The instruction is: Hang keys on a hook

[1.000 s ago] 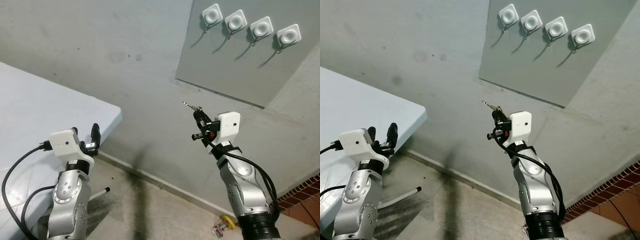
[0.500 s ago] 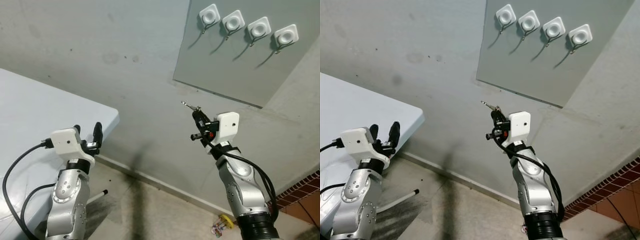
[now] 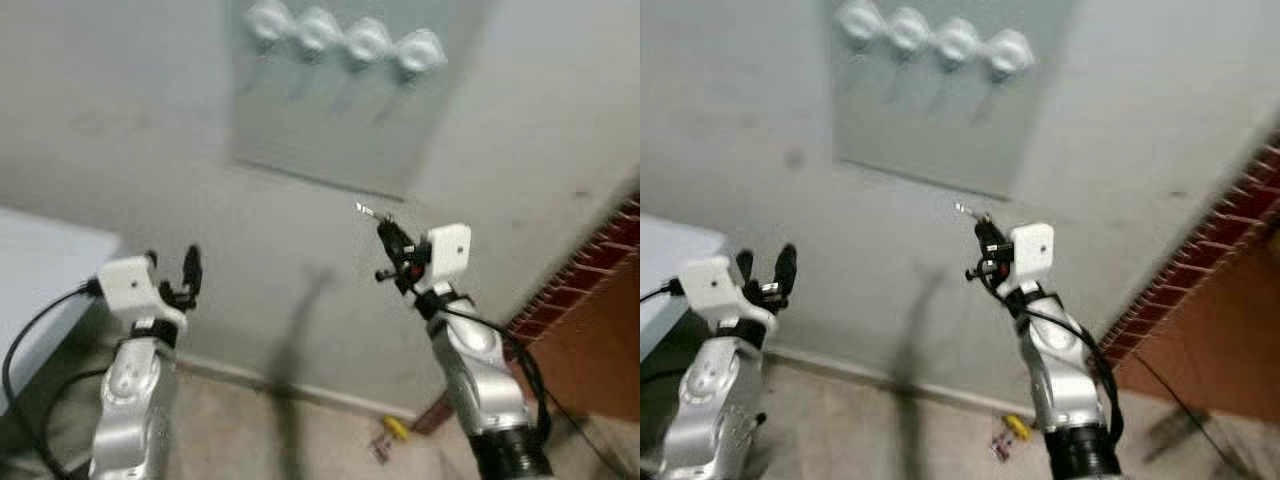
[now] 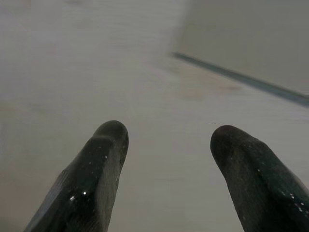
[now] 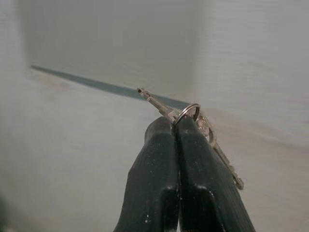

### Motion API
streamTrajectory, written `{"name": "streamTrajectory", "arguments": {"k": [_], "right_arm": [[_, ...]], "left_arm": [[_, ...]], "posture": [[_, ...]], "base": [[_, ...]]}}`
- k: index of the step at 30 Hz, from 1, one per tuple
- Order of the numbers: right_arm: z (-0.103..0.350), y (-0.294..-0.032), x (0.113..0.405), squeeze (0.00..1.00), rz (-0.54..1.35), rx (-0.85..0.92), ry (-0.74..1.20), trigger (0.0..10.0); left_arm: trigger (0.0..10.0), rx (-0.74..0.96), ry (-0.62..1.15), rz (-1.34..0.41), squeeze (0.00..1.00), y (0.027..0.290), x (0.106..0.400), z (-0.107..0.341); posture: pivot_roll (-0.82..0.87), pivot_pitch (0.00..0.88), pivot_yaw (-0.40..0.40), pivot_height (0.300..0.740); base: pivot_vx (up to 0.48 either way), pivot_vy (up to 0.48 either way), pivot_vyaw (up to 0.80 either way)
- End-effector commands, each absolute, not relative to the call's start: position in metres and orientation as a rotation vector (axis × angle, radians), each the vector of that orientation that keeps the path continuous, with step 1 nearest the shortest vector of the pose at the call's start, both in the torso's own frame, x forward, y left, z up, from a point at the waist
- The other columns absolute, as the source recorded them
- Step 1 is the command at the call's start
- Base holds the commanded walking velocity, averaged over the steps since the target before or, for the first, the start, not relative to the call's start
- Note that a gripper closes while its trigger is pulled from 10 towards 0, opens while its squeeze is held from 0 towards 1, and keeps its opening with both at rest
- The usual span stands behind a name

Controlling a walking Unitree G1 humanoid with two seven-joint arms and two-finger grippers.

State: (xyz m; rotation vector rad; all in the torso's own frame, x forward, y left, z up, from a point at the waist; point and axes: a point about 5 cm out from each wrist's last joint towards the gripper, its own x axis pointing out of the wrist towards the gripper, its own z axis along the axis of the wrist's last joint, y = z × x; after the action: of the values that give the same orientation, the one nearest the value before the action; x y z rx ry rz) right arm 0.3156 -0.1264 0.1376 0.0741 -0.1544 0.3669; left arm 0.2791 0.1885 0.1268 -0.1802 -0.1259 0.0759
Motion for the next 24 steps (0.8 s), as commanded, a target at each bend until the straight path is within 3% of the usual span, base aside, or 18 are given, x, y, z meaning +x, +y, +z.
{"name": "streamTrajectory", "arguments": {"k": [1,16,24], "right_arm": [[0.1388,-0.1296,0.3151,0.0,0.353,0.07,-0.162,10.0],[0.1371,-0.129,0.3156,0.0,0.365,0.055,-0.136,10.0],[0.1374,-0.1283,0.3154,0.0,0.37,0.05,-0.136,10.0]], "left_arm": [[10.0,-0.182,-0.096,0.075,0.0,0.1865,0.2763,0.1211],[10.0,-0.196,-0.065,0.093,0.0,0.186,0.2762,0.1174],[10.0,-0.208,-0.06,0.092,0.0,0.1865,0.2763,0.1173]], "posture": [[-0.01,0.017,-0.059,0.74],[-0.02,0.024,-0.065,0.74],[-0.02,0.031,-0.068,0.74]], "base": [[0.0,0.0,0.0],[0.0,0.0,0.0],[0.0,0.392,0.0]]}}
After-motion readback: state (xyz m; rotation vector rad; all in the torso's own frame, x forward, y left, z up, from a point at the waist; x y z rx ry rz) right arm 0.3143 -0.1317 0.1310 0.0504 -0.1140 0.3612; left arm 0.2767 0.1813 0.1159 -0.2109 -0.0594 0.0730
